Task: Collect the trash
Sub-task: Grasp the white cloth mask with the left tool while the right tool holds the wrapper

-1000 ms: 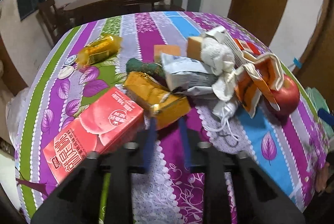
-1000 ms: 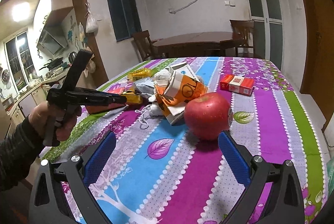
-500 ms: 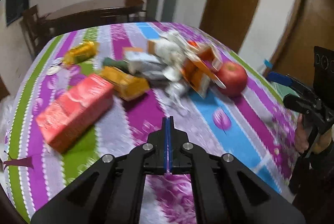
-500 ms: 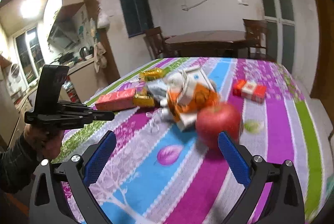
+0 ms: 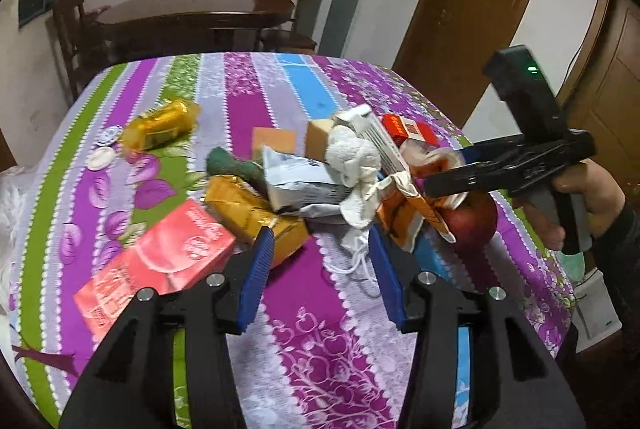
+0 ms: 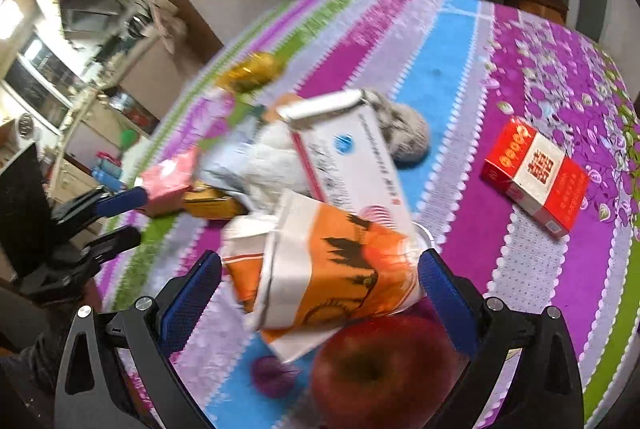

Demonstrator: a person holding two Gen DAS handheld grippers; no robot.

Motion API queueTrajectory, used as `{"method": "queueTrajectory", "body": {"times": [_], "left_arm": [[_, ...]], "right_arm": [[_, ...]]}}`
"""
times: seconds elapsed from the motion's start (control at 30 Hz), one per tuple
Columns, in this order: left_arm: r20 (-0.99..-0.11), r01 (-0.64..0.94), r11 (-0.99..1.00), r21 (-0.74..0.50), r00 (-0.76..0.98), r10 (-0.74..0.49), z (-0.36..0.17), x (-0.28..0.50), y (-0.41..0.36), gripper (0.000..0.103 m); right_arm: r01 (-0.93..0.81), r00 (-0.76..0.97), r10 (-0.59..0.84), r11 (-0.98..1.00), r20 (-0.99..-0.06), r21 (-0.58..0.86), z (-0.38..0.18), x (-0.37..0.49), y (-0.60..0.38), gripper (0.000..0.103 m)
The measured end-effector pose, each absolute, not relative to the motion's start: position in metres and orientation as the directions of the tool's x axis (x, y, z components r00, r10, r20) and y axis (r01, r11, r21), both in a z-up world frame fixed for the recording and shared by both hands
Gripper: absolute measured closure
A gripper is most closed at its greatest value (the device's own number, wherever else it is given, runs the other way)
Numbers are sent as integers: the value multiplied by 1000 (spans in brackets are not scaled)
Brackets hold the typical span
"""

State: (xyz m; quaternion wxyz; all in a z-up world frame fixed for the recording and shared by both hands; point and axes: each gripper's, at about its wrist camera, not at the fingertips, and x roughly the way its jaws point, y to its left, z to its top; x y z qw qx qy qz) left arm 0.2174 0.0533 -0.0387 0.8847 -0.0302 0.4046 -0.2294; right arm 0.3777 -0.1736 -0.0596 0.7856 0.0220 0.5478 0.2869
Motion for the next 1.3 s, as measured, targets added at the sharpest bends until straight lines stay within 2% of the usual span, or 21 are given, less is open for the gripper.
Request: {"method": "queueTrajectory", "body": {"times": [0.07, 0.13, 0.17, 0.2, 0.23, 0.27, 0.3, 0.43, 0.53, 0.6, 0.67, 0.77, 0.83, 0.9, 1.07, 1.17, 1.23, 1.27, 1.3], "left_arm": [[-704, 381, 889, -255, 556, -441, -43, 219, 48, 56], [-708, 390, 883, -261, 545, -449, -48, 220, 43, 56], [-710, 398, 880, -261, 539, -454, -51, 219, 38, 56], [-711, 402, 879, -258, 537, -454, -53, 217, 35, 56], [-713, 404, 878, -257, 533, -454, -55, 217, 33, 56], [-717, 407, 877, -257, 527, -455, -58, 217, 31, 56], [-723, 407, 877, -254, 523, -452, -61, 217, 29, 56], [-730, 414, 873, -259, 508, -458, -67, 215, 22, 56], [-727, 426, 867, -260, 504, -466, -69, 209, 9, 56], [-739, 429, 879, -209, 519, -429, -73, 207, -1, 66], [-765, 449, 879, -159, 506, -397, -83, 210, -9, 72], [-779, 488, 859, -158, 472, -412, -94, 219, -13, 72], [-783, 506, 853, -129, 476, -400, -99, 227, -19, 68], [-794, 469, 882, -39, 522, -313, -105, 236, -21, 50], [-786, 482, 876, -25, 532, -315, -106, 249, -25, 42], [-802, 540, 842, -14, 497, -332, -109, 253, -37, 42], [-804, 560, 828, -20, 484, -346, -109, 258, -41, 50], [-801, 556, 831, -32, 483, -354, -108, 261, -41, 62], [-799, 552, 833, -49, 479, -364, -107, 261, -40, 68]], "right_arm": [[-420, 242, 463, 842, -853, 338, -66, 378, -174, 8], [-425, 259, 461, 843, -849, 329, -69, 374, -174, 25], [-431, 272, 471, 840, -839, 331, -66, 370, -176, 50], [-437, 286, 479, 836, -830, 332, -63, 367, -179, 68], [-448, 302, 493, 829, -816, 335, -59, 362, -182, 75], [-464, 318, 518, 815, -794, 346, -53, 353, -186, 88], [-473, 334, 524, 812, -783, 342, -48, 346, -188, 93], [-519, 465, 569, 796, -678, 312, -18, 291, -205, 95], [-512, 578, 522, 831, -628, 219, -9, 248, -212, 95], [-500, 614, 512, 841, -600, 206, -11, 227, -219, 95], [-481, 641, 503, 852, -579, 208, -17, 208, -228, 95], [-473, 634, 518, 847, -574, 242, -27, 194, -235, 95], [-472, 623, 530, 841, -575, 264, -32, 190, -238, 95], [-471, 620, 535, 839, -573, 274, -37, 189, -239, 95], [-472, 602, 551, 829, -578, 298, -51, 189, -237, 95], [-462, 593, 554, 828, -585, 317, -60, 191, -236, 95], [-456, 596, 554, 829, -581, 323, -61, 190, -235, 95], [-451, 603, 553, 831, -575, 327, -62, 188, -236, 95], [-444, 609, 551, 833, -570, 331, -62, 187, -236, 95]]}}
